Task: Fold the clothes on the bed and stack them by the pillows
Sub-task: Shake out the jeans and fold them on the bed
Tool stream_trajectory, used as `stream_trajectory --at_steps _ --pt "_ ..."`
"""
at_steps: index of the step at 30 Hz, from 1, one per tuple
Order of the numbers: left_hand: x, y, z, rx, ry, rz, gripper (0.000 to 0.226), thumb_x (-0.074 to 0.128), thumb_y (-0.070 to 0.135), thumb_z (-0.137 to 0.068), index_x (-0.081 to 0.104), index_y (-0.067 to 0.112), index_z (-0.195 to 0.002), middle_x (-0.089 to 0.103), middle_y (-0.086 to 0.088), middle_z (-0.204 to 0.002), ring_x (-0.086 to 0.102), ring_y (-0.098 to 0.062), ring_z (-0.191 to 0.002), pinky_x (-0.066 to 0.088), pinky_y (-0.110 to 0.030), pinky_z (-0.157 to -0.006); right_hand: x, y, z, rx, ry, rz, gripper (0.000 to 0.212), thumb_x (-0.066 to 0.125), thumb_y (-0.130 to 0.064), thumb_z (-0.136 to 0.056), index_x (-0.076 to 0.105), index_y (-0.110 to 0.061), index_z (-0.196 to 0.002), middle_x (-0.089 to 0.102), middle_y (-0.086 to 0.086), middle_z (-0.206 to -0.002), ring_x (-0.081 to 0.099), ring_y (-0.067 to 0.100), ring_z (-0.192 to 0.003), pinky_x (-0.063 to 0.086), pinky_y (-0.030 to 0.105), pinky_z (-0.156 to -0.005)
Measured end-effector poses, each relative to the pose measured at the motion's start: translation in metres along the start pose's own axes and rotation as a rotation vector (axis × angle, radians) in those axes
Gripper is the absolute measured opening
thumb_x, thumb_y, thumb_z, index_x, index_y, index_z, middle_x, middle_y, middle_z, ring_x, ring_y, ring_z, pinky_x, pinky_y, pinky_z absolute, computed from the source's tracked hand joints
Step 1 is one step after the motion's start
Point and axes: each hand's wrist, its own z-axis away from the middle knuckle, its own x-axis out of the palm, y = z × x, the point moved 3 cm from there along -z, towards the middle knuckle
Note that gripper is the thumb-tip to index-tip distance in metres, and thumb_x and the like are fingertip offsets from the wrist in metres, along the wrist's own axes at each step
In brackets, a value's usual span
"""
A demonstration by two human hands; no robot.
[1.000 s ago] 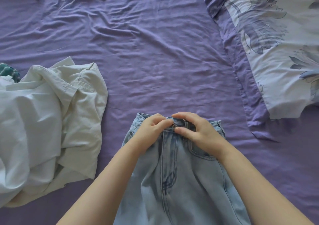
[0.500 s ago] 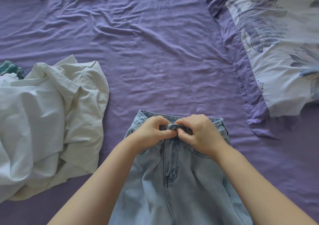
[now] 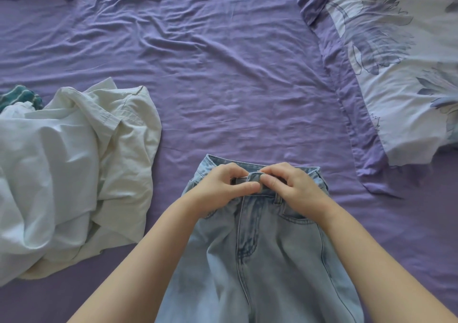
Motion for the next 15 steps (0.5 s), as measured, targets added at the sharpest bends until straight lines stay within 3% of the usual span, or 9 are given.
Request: stream_trajectory --at_steps 3,5,7,9,11,15 --pt "-0.001 0.0 0.001 -0.02 -0.044 0.021 0.019 0.074 0.037 -0.079 0.061 0.034 -0.065 0.045 0.019 -0.062 0.041 -0.001 -0.06 0.034 -0.019 -0.059 0.003 0.0 0.001 0.011 0.053 -0.008 0.013 0.059 -0.021 -0.091 0.066 -0.022 -0.102 0.06 -0.005 -0.1 0.055 0.004 -0.096 0.038 0.009 -0.084" --pt "-0.002 -0.001 0.002 -0.019 -0.034 -0.026 0.011 0.073 0.034 -0.081 0.063 0.032 -0.078 0.05 0.017 -0.071 0.045 0.001 -0.066 0.035 -0.015 -0.063 0.004 -0.001 0.002 -0.001 0.057 -0.016 0.011 0.061 -0.021 -0.09 0.066 -0.025 -0.099 0.061 -0.003 -0.099 0.056 0.008 -0.097 0.042 0.018 -0.087" --pt "-0.004 -0.004 0.001 0.02 0.01 -0.272 0.018 0.07 0.038 -0.082 0.064 0.028 -0.096 0.056 0.012 -0.089 0.049 -0.003 -0.088 0.035 -0.016 -0.077 0.003 0.001 0.002 -0.034 0.042 0.067 0.017 0.063 -0.019 -0.088 0.066 -0.024 -0.104 0.062 -0.005 -0.101 0.056 0.012 -0.101 0.043 0.028 -0.092" --pt "-0.01 -0.008 -0.002 0.037 0.08 -0.481 0.035 0.068 0.043 -0.082 0.063 0.029 -0.114 0.057 0.008 -0.115 0.042 -0.011 -0.116 0.03 -0.023 -0.098 0.003 0.011 -0.002 -0.059 0.034 0.307 0.032 0.062 -0.021 -0.089 0.06 -0.021 -0.12 0.061 -0.003 -0.113 0.051 0.017 -0.113 0.038 0.037 -0.1" --pt "-0.018 -0.016 -0.006 0.008 0.17 -0.608 0.049 0.065 0.04 -0.082 0.055 0.029 -0.128 0.048 0.005 -0.135 0.029 -0.017 -0.132 0.02 -0.029 -0.11 0.002 0.026 -0.006 -0.019 0.042 0.551 0.046 0.057 -0.03 -0.091 0.047 -0.023 -0.135 0.053 -0.001 -0.133 0.039 0.02 -0.13 0.026 0.038 -0.109" --pt "-0.029 -0.048 -0.011 -0.294 0.344 -0.703 0.078 0.065 0.041 -0.084 0.023 0.026 -0.148 0.014 -0.008 -0.156 0.007 -0.025 -0.144 0.015 -0.041 -0.116 0.002 0.065 -0.004 0.172 0.046 0.868 0.064 0.046 -0.047 -0.093 0.021 -0.026 -0.148 0.023 0.001 -0.155 0.009 0.023 -0.144 0.011 0.039 -0.117"
